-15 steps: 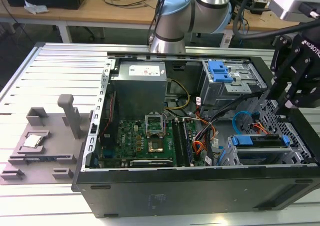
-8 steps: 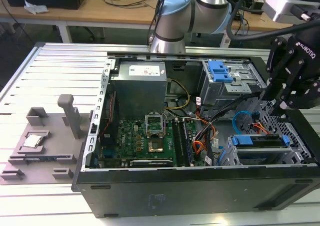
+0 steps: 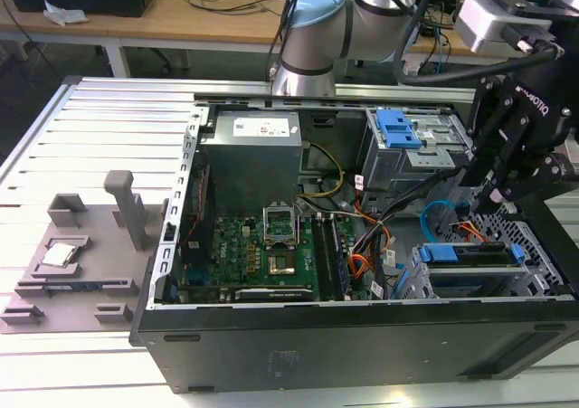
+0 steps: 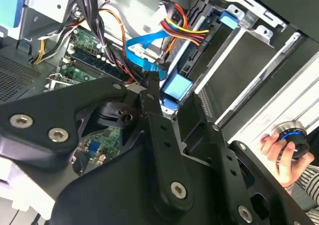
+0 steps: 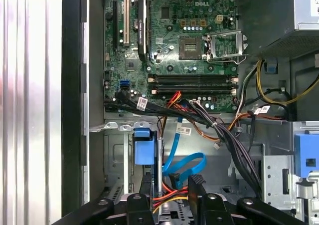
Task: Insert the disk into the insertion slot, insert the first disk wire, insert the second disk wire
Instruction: 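Insert the second disk wire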
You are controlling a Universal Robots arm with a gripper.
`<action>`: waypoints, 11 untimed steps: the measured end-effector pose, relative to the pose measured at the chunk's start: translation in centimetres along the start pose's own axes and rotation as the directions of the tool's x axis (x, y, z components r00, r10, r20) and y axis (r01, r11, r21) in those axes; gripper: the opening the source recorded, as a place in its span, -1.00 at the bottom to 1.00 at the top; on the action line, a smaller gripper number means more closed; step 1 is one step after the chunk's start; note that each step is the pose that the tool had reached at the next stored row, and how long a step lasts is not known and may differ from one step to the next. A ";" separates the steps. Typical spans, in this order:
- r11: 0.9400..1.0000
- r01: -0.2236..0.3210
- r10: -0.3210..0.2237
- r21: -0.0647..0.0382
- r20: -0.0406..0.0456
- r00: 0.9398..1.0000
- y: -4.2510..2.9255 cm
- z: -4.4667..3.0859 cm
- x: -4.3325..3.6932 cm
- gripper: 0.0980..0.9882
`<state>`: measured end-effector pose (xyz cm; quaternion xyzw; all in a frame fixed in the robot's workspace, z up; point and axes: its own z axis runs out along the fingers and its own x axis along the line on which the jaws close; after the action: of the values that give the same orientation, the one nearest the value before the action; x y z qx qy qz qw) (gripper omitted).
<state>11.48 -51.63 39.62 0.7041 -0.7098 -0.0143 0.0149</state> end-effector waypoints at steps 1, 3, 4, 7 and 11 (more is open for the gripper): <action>1.000 0.003 -0.003 0.000 0.000 1.000 0.19 0.07 -0.39 -0.28; 1.000 0.007 -0.007 0.000 0.000 1.000 0.48 0.18 -0.79 -0.28; 1.000 0.008 -0.008 0.000 0.000 1.000 0.54 0.29 -0.83 -0.28; 1.000 0.011 -0.011 0.000 0.000 1.000 0.66 0.51 -0.86 -0.28; 1.000 0.018 -0.018 0.000 -0.001 1.000 0.75 0.85 -0.94 -0.28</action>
<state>10.70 -50.68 38.79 0.7107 -0.7032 -0.0141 0.0151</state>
